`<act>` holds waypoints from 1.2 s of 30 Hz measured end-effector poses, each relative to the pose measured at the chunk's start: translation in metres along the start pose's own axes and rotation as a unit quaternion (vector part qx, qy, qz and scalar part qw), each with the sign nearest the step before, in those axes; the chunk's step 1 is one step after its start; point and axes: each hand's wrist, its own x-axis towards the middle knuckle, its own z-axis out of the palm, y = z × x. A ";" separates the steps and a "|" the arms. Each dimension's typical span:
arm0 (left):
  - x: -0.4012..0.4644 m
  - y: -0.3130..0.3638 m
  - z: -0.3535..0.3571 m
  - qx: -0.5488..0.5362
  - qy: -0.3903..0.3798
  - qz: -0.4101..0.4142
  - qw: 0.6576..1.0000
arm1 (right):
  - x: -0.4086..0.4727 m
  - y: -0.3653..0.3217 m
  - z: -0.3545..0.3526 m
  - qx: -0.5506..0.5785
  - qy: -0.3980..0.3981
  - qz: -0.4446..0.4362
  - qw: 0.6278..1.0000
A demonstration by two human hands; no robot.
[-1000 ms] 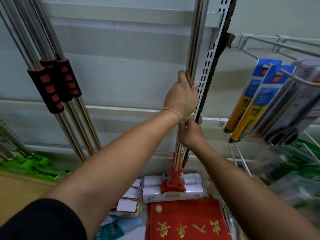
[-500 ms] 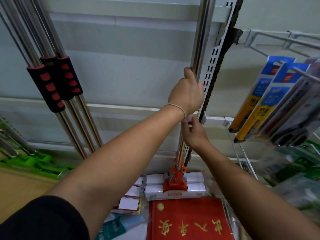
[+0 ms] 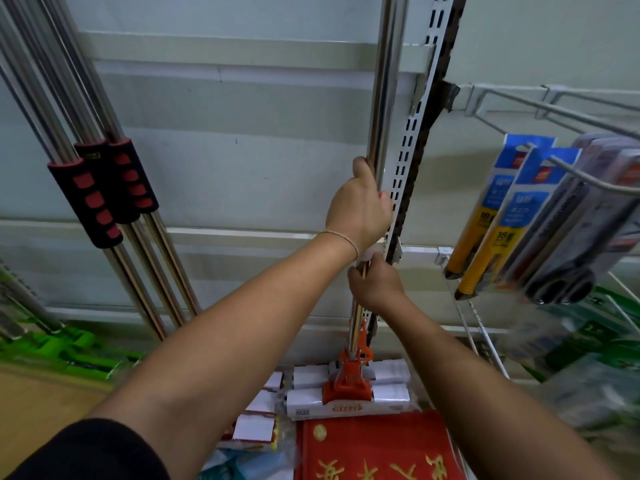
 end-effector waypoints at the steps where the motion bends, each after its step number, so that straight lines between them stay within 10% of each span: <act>1: -0.001 0.000 0.000 0.003 0.001 0.002 1.000 | -0.001 0.001 0.003 0.007 0.002 0.001 1.000; 26: 0.003 -0.010 0.000 0.137 -0.009 0.004 0.991 | 0.004 -0.002 0.006 0.002 0.000 0.026 1.000; 36: -0.014 -0.016 -0.007 -0.012 -0.087 -0.045 0.995 | -0.006 0.006 -0.005 0.057 -0.018 0.099 0.993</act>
